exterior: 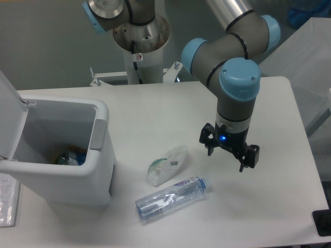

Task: Place the trash in the trash can
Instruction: 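Move the gripper over the white tissue packet and lower it, then close the gripper on the white tissue packet, then lift the tissue packet and carry it over the white bin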

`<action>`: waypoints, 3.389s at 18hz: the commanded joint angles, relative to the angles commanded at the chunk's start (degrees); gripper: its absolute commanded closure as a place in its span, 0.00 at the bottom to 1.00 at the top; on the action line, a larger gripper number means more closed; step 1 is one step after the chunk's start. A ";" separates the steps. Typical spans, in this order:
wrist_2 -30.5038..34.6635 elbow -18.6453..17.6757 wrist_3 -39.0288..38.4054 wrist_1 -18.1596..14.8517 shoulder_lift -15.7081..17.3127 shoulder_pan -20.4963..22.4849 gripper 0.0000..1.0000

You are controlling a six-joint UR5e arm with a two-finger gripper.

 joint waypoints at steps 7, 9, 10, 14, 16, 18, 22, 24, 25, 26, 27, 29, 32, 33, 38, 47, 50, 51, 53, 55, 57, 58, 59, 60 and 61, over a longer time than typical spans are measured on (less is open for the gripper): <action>0.09 -0.53 -0.35 -0.17 0.17 -0.17 0.00; 0.18 -0.79 -0.44 -0.35 0.18 -0.26 0.00; 0.18 -0.79 -0.53 -0.35 0.18 -0.61 0.00; 0.00 -1.14 -4.47 -0.79 0.18 -2.54 0.00; 0.09 -2.80 -4.92 -0.70 0.44 -3.51 0.00; 0.00 -4.48 -4.83 -0.18 1.31 -3.60 0.00; -0.35 -7.81 -5.80 -0.09 3.68 -4.65 0.00; -0.09 -10.62 -7.46 0.79 4.57 -5.36 0.00; -0.09 -12.20 -9.04 1.66 4.57 -5.80 0.00; 0.00 -13.43 -10.79 3.06 4.48 -6.41 0.00; 0.09 -14.58 -12.38 4.64 4.48 -6.76 0.00; 0.09 -15.47 -13.45 5.27 3.96 -7.12 0.00; 1.92 -16.87 -13.36 6.24 1.76 -8.17 0.00; 3.33 -16.87 -13.27 6.24 1.50 -8.61 0.00; 4.31 -15.92 -13.71 5.81 -0.35 -10.20 0.66; 1.23 -13.19 -13.19 3.70 0.44 -8.62 1.00; -0.69 -10.21 -12.57 -1.74 1.49 -6.95 1.00; -1.83 -8.80 -12.22 -4.11 1.67 -6.51 1.00; -3.77 -5.29 -11.60 -9.46 1.76 -5.72 1.00; -5.96 -2.04 -11.60 -13.96 1.76 -5.01 1.00; -8.25 0.95 -11.51 -16.86 1.76 -4.57 1.00; -9.13 2.36 -11.51 -18.35 1.76 -4.22 1.00; -10.45 3.77 -11.51 -19.67 1.76 -3.96 1.00; -12.03 5.26 -11.51 -20.82 1.84 -3.69 1.00; -13.96 6.75 -11.60 -21.61 1.93 -3.52 1.00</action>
